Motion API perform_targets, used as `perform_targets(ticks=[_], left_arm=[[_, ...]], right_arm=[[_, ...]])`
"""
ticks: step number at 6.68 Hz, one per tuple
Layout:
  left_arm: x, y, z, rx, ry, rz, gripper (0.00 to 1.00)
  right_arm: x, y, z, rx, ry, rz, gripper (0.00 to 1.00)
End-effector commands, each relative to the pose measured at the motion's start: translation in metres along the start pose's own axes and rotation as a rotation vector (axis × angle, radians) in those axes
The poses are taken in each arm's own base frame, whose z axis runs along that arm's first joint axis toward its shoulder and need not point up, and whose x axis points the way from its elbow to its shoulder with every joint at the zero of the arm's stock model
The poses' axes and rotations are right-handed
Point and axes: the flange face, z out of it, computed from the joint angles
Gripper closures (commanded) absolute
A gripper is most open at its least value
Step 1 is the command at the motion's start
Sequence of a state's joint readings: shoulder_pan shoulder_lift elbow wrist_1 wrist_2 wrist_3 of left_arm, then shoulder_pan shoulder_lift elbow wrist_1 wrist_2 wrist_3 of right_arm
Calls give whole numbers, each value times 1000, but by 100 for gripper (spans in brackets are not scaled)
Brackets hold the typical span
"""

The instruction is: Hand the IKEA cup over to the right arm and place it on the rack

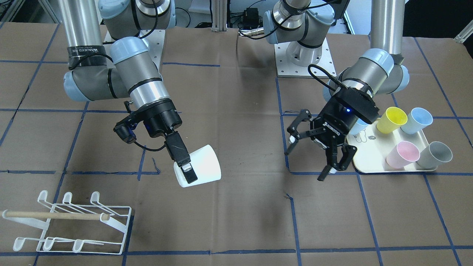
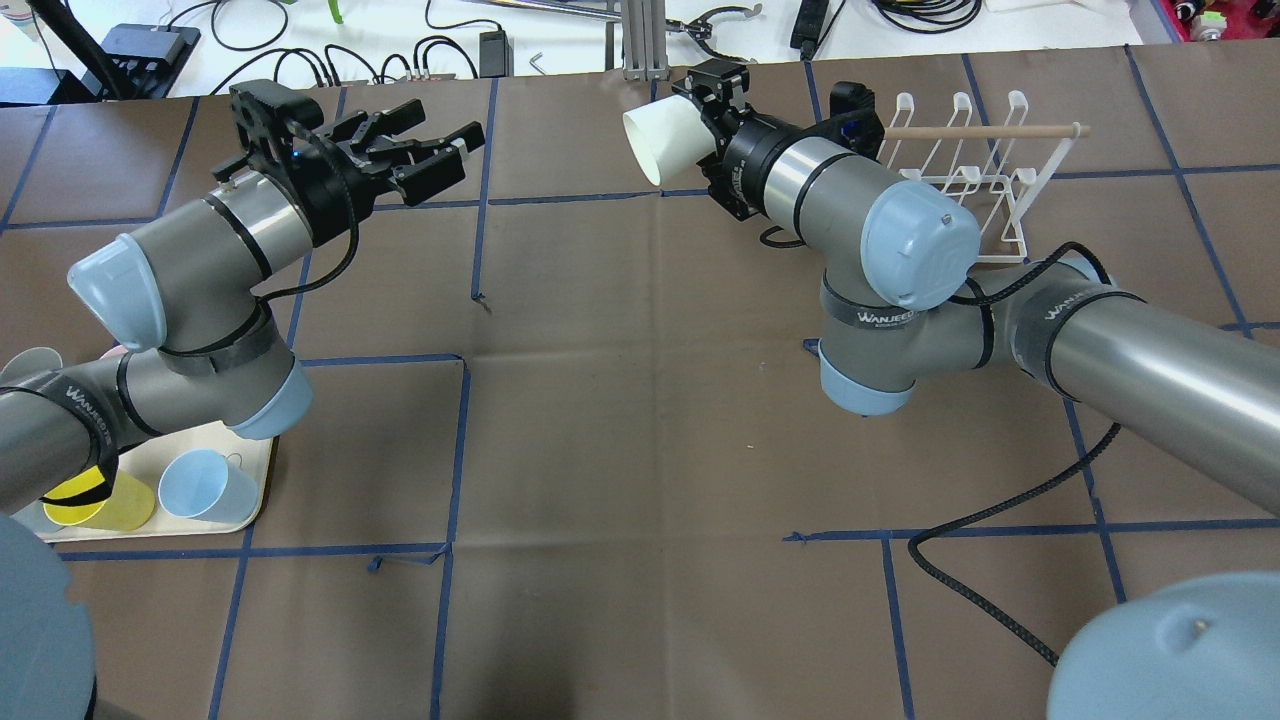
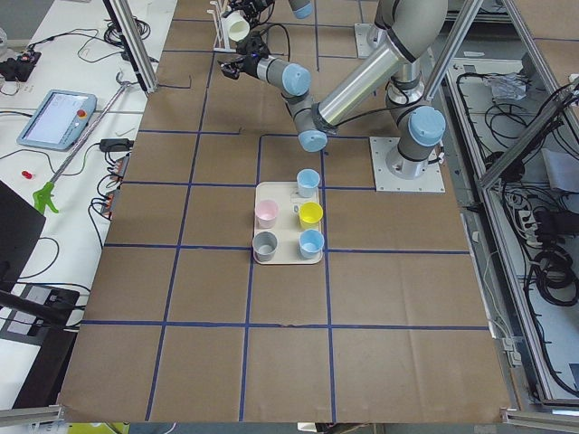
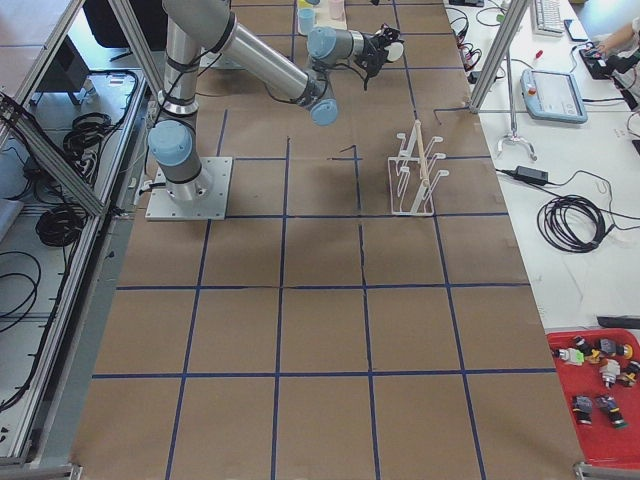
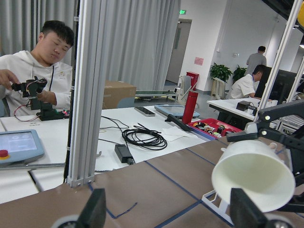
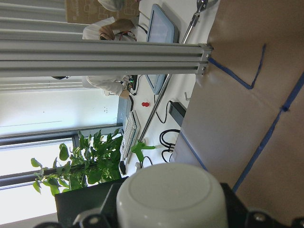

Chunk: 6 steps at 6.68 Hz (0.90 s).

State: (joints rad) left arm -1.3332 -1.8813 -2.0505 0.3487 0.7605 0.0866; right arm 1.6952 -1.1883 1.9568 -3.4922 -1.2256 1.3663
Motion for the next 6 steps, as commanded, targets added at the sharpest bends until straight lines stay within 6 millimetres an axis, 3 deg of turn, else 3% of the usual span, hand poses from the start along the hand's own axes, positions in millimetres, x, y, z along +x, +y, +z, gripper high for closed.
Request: perform_targets(ticks=[1,2,3,4,6], left_arm=[[-20,-65,15,-204,-312,-91,5],[-5,-98,31,-365,-417,-111,4],[11,-122,44,-527,-460,-132,3],[13,-129,41,-732,-493,-208,2],[31,-121,10,-1087,-485,-331,1]], right_arm=[[-25,-49,2,154,-2,-407,71],[-38,-62,2,213,5,-583,70],[-34,-81,5,243,49,-789,71],[-28,-101,5,270,88,-929,73],[-35,-163,-2,353,154,-1151,72]])
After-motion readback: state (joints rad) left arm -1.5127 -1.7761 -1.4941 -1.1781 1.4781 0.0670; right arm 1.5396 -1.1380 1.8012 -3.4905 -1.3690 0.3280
